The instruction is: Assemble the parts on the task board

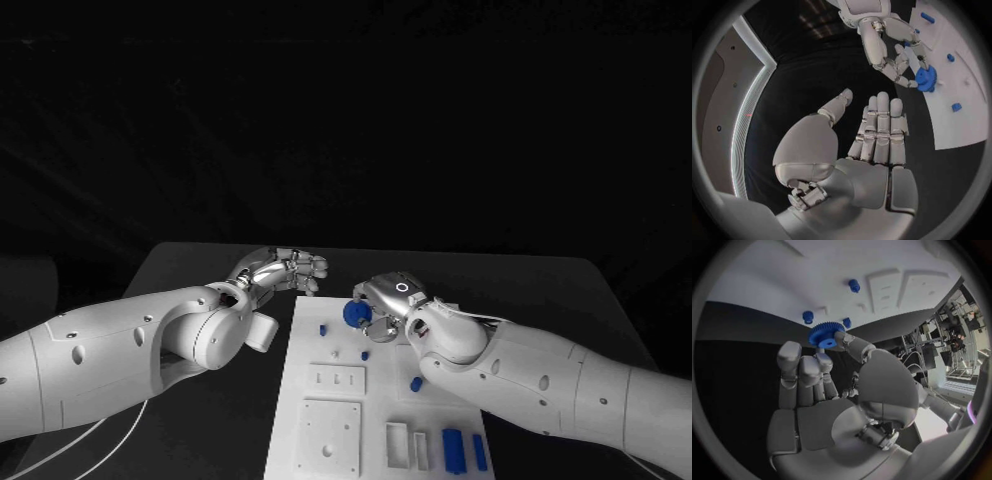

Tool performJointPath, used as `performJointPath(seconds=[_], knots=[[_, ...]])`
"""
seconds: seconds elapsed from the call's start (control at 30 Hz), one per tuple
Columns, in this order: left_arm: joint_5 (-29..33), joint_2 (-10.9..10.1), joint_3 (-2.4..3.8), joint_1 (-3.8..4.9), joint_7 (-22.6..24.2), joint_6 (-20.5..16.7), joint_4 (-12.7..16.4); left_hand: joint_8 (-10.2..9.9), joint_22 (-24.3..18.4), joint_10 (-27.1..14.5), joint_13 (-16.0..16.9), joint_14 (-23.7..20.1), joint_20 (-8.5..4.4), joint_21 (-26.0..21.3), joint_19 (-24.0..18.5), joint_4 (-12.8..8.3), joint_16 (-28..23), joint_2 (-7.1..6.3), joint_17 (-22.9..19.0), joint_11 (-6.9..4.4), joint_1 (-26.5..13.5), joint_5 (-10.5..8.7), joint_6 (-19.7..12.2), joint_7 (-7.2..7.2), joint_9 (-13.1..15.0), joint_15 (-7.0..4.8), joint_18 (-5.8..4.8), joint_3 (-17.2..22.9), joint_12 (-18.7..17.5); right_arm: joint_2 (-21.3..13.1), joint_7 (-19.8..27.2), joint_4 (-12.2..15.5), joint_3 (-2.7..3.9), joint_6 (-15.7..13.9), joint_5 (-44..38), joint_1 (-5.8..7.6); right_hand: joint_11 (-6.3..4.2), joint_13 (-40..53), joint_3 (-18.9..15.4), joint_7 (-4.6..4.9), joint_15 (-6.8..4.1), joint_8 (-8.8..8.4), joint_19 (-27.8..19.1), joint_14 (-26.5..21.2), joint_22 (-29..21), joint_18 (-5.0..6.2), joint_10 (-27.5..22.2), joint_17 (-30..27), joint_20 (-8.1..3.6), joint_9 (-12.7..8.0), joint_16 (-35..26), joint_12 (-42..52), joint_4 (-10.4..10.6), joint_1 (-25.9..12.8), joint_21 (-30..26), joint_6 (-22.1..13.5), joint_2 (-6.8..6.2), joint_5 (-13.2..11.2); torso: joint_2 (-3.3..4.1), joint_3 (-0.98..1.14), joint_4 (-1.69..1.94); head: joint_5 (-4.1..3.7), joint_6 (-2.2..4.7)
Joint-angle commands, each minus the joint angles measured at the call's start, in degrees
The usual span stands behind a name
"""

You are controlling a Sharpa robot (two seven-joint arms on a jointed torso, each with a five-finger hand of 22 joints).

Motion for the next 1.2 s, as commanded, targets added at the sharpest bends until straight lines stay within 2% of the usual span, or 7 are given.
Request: performJointPath(seconds=[0.03, 0.2, 0.33, 0.57, 0.8, 1.2], knots=[[-0.2, 0.2, 0.05, 0.06, 0.5, 0.6, 0.1, -0.3, 1.0, 0.0, 0.1, -0.5, -0.05, 0.3, -0.5, 0.0, 0.3, -0.16, 0.1, 0.22, -0.6, 0.13, -0.1, 0.19, 0.1, 0.14, 1.05, 0.3, -0.2, 0.8, -0.4, -1.1, -0.35, -0.3, -2.1, -0.21, -0.31, -0.1, 0.3, -0.74, -0.28, -0.02, 0.6, 0.2, 1.1, 3.94, 0.2, 0.1, -0.65, 0.9, -0.3, 0.2, 0.1, 0.1, 0.3, 6.5, -0.49, -0.3, 0.1, -0.08, 0.15, 0.06, 0.13], [-0.2, 0.3, 0.05, 0.09, 0.5, 0.6, 0.1, -0.3, 1.0, 0.0, 0.1, -0.5, -0.05, 0.3, -0.5, 0.0, 0.3, -0.17, 0.1, 0.22, -0.6, 0.13, -0.1, 0.19, 0.1, 0.14, 1.05, 0.3, -0.3, 2.0, -0.2, -2.8, -0.95, -0.1, -1.9, -0.7, -0.3, -0.1, 0.4, -0.73, -0.27, -0.04, 0.6, 0.2, 1.1, 3.94, 0.2, 0.1, -0.66, 0.9, -0.3, 0.2, 0.2, 0.1, 0.3, 6.4, -0.53, -0.4, 0.12, -0.03, 0.09, 0.24, -0.12], [-0.2, 0.5, 0.07, 0.14, 0.5, 0.7, 0.0, -0.3, 1.0, 0.0, 0.1, -0.5, -0.05, 0.3, -0.5, 0.0, 0.3, -0.17, 0.1, 0.22, -0.6, 0.13, -0.1, 0.19, 0.1, 0.15, 1.05, 0.3, -0.3, 2.6, 0.1, -3.5, -1.21, 0.3, -1.9, -1.02, -0.3, -0.1, 0.4, -0.72, -0.27, -0.06, 0.6, 0.2, 1.1, 3.94, 0.2, 0.1, -0.67, 0.9, -0.4, 0.2, 0.2, 0.2, 0.3, 6.4, -0.58, -0.5, 0.17, -0.04, 0.08, 0.34, -0.29], [-0.2, 0.5, 0.08, 0.22, 0.5, 0.7, 0.0, -0.3, 1.0, 0.0, 0.2, -0.5, -0.05, 0.4, -0.5, 0.0, 0.3, -0.17, 0.1, 0.22, -0.6, 0.13, -0.1, 0.19, 0.1, 0.15, 1.05, 0.3, -0.3, 3.3, 0.2, -4.6, -1.46, 0.9, -2.0, -1.32, -0.29, -0.1, 0.4, -0.71, -0.26, -0.08, 0.6, 0.3, 1.1, 3.94, 0.2, 0.1, -0.68, 0.9, -0.4, 0.2, 0.1, 0.2, 0.4, 6.4, -0.6, -0.5, 0.1, 0.08, -0.04, 0.49, -0.64], [-0.2, 0.6, 0.08, 0.27, 0.5, 0.8, 0.0, -0.3, 1.0, 0.0, 0.2, -0.5, -0.04, 0.4, -0.5, 0.0, 0.3, -0.18, 0.1, 0.22, -0.6, 0.12, -0.1, 0.2, 0.1, 0.15, 1.06, 0.3, -0.3, 4.0, 0.2, -5.7, -2.17, 1.8, -2.0, -1.44, -0.25, -0.1, 0.2, -0.67, -0.23, -0.18, 0.5, 0.3, 1.1, 3.94, 0.2, 0.2, -0.68, 0.9, -0.5, 0.1, 0.1, 0.2, 0.4, 6.3, -0.73, -0.8, 0.04, 0.08, 0.01, 0.48, -0.67], [-0.2, 0.6, 0.08, 0.35, 0.4, 0.8, 0.0, -0.4, 1.0, 0.0, 0.2, -0.5, -0.04, 0.4, -0.5, 0.0, 0.3, -0.17, 0.1, 0.23, -0.6, 0.12, -0.1, 0.2, 0.1, 0.15, 1.06, 0.3, -0.4, 4.7, -0.2, -7.6, -2.63, 2.9, -1.8, -1.5, 0.1, -0.2, 0.1, -0.29, 0.08, -0.93, 0.2, 0.3, 1.0, 3.94, -0.2, 0.2, -0.63, 0.7, -0.8, 0.0, -0.1, 0.3, 0.4, 5.1, -1.27, -1.3, 0.06, 0.17, -0.13, 0.63, -0.75]])
